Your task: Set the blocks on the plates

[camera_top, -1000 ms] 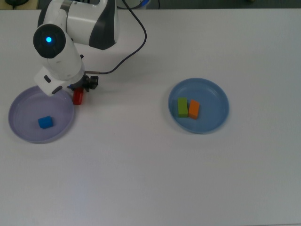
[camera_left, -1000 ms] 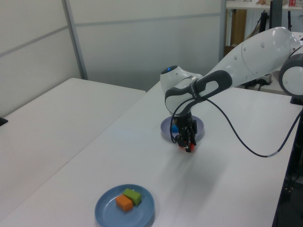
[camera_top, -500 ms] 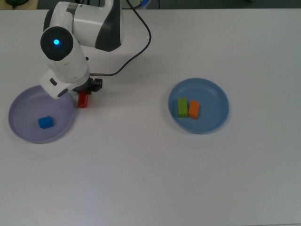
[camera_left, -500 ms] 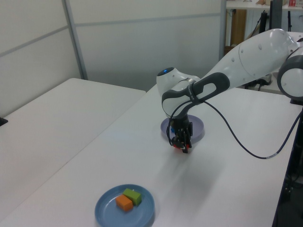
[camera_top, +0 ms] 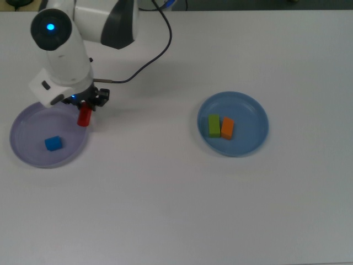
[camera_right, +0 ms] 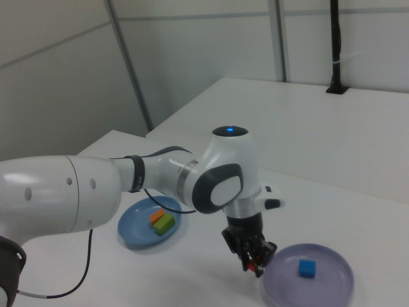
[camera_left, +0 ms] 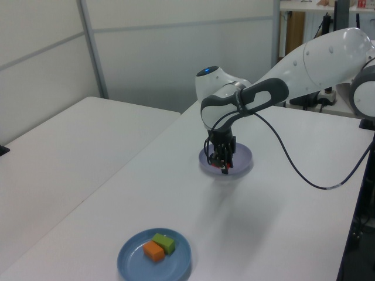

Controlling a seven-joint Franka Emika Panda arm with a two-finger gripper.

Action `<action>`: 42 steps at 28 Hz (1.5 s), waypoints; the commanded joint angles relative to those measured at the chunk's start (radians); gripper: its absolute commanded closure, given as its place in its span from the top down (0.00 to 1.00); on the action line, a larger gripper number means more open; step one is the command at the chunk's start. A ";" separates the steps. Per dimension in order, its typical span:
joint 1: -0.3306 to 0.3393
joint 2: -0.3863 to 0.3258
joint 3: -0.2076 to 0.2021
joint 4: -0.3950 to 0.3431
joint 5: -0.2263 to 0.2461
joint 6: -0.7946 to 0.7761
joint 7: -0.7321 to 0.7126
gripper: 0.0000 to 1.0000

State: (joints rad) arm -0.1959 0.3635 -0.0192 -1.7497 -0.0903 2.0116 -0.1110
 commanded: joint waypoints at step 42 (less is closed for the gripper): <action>0.073 0.008 0.007 0.076 0.020 0.022 0.128 1.00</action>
State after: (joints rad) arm -0.2132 0.4108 -0.0021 -1.6624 -0.0861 2.0785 -0.0538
